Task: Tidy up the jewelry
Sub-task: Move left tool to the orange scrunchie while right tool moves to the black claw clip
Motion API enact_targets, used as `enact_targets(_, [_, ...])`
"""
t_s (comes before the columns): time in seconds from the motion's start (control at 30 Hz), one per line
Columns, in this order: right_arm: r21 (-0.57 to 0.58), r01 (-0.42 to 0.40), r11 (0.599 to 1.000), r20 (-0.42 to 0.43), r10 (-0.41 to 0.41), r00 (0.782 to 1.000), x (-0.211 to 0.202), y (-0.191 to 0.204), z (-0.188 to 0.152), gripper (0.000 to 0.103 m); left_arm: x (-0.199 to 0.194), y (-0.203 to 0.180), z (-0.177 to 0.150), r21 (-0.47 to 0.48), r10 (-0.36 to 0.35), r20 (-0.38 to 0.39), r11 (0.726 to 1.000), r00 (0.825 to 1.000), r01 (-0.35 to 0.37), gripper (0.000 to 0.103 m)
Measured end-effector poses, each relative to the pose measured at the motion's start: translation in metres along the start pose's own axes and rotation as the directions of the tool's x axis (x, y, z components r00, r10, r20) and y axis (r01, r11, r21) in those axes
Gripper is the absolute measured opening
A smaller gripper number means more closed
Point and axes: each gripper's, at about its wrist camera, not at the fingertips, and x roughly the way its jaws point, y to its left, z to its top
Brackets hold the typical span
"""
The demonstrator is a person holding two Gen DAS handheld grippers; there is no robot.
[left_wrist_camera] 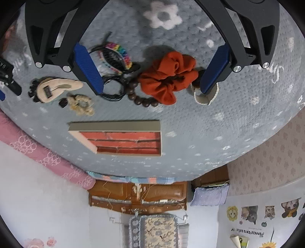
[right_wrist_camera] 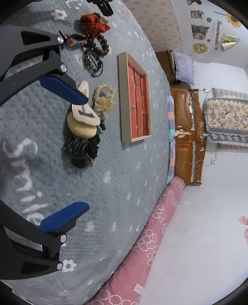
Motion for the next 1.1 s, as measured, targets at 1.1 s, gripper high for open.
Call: enact_targets(1.1, [0.054, 0.027, 0.998, -0.201, -0.016, 0.979, 0.073, -0.007, 0.003, 0.071, 0.072, 0.017, -0.011, 0.002, 0.039, -0.195, 0.999, 0.98, -0.04, 0.088])
